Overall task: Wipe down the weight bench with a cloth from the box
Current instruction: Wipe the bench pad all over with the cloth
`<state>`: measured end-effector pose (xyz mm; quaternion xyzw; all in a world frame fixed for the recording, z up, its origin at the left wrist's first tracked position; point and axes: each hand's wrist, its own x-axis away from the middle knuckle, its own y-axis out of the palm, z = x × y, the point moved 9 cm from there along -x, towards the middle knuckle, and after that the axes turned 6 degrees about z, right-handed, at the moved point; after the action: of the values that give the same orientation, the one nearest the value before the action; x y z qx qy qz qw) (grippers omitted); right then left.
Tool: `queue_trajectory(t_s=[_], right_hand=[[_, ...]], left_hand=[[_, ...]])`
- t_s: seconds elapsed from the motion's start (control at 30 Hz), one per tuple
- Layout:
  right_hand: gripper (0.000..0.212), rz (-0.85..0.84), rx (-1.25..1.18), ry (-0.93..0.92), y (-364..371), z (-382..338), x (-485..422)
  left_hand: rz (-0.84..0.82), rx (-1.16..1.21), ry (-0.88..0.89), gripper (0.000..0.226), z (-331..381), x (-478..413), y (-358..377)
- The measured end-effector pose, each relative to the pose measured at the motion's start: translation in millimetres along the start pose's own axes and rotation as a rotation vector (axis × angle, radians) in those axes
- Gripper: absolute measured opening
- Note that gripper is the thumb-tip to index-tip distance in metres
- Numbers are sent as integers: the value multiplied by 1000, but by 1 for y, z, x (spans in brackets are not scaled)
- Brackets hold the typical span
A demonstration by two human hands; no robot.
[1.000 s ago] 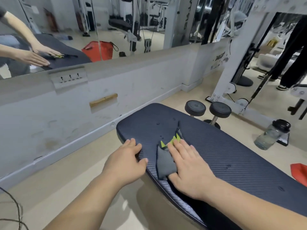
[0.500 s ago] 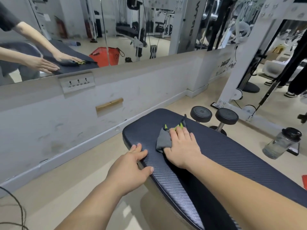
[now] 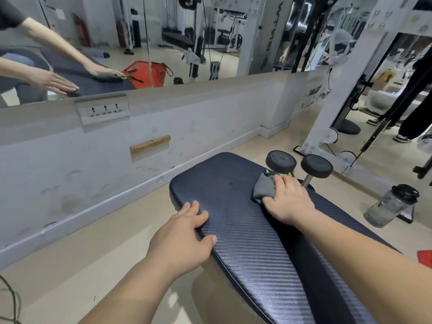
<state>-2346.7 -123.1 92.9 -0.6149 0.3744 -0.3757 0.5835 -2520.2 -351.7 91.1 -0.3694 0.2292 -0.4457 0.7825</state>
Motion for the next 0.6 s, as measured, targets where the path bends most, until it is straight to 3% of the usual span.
queue_trajectory(t_s=[0.1, 0.3, 0.4, 0.5, 0.6], right_hand=[[88, 20, 31, 45, 4, -16, -1], [103, -53, 47, -402, 1, -79, 92], [103, -111, 78, -521, 1, -87, 98], [106, -107, 78, -514, 0, -88, 45], [100, -29, 1, -311, 0, -93, -28]], left_hand=[[-3, 8, -3, 66, -2, -2, -2], [17, 46, -13, 70, -3, -7, -3], [64, 41, -29, 87, -9, -9, -5], [113, 14, -65, 87, -18, -9, -15], [74, 92, -82, 94, -24, -10, -14]])
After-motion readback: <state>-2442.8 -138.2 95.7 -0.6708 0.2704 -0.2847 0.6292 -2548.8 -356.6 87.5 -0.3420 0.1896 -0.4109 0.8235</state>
